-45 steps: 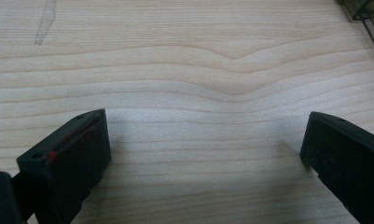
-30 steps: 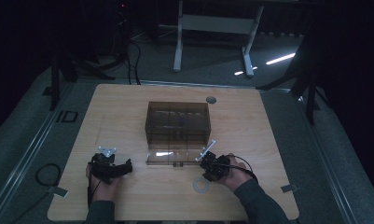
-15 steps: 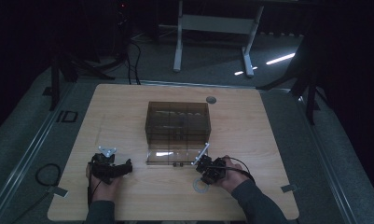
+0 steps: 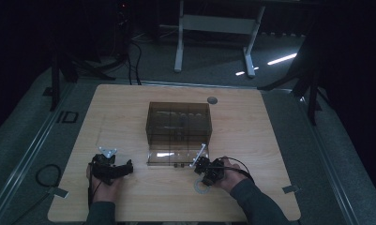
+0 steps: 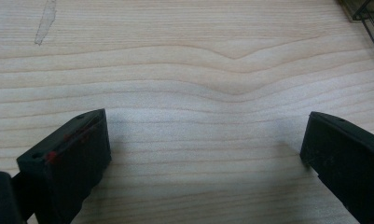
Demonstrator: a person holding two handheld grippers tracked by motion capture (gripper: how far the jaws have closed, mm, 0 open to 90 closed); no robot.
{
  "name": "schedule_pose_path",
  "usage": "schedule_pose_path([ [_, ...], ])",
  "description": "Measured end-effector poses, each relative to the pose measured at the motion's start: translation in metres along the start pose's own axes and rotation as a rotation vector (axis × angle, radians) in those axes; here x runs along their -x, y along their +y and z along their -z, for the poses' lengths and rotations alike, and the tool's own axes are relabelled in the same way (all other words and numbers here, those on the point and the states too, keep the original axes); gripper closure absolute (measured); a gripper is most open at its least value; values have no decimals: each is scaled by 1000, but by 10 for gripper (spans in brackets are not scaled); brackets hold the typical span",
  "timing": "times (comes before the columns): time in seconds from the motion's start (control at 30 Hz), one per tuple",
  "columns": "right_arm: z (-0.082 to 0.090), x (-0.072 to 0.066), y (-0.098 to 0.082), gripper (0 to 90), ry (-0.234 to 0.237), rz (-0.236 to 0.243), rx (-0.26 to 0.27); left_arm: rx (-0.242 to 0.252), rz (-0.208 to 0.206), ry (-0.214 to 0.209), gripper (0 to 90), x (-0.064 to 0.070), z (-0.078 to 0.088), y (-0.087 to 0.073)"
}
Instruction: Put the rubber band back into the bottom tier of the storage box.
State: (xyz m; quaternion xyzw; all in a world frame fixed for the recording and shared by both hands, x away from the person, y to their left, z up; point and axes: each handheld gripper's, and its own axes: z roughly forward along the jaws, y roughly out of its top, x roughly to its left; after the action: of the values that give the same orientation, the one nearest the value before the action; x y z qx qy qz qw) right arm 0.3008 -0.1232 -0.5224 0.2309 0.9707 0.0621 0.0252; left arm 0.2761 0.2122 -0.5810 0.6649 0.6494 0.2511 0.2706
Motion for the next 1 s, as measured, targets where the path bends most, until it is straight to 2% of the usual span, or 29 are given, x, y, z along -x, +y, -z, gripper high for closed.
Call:
schedule_pose_path([
  [0.3,-3,0,3,804,1,-7,-18,0,0,0,14,0,0,0],
  [0.57,-5,-2,6,778,2,20,-49,0,0,0,14,0,0,0],
  [1.0,-9,-6,10,819,-27,54,-103,0,0,0,14,0,0,0],
])
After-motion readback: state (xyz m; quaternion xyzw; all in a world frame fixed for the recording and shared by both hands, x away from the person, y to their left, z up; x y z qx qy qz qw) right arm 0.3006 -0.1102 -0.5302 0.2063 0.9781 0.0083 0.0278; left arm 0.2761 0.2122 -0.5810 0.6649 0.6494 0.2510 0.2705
